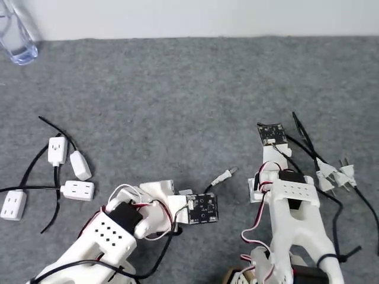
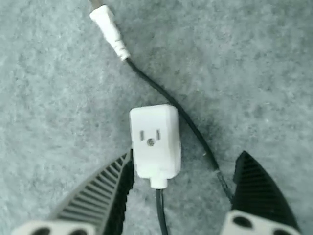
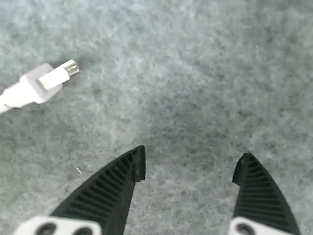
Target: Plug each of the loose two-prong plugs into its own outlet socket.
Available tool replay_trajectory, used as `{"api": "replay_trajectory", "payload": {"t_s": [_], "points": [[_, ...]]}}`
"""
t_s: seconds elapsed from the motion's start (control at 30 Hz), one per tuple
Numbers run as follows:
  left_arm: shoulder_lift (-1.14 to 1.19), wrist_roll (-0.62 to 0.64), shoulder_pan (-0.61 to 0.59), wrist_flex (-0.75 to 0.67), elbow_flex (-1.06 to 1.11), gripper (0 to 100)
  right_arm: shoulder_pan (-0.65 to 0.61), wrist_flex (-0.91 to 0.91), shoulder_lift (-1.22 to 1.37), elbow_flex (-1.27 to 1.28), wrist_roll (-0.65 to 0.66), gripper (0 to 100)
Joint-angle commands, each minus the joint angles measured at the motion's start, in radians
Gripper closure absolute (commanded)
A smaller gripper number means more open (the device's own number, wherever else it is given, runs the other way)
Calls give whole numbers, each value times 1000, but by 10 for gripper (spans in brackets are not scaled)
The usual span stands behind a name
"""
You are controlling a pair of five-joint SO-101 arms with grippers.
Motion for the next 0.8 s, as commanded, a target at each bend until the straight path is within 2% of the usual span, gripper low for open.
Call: {"api": "replay_trajectory", "payload": {"t_s": [0.0,0.23,0.4,0.53,0.77], "points": [[-14,15,-21,-23,-5,687,-7,-18,-19,-6,9,703],[-3,17,-21,-25,-10,688,-7,-18,-19,-6,9,703],[183,51,-21,-35,-124,688,-7,-18,-19,-6,8,703],[373,52,-14,72,-262,688,-7,-18,-19,-5,9,703],[408,55,-14,20,-222,688,-7,-18,-19,-5,14,703]]}}
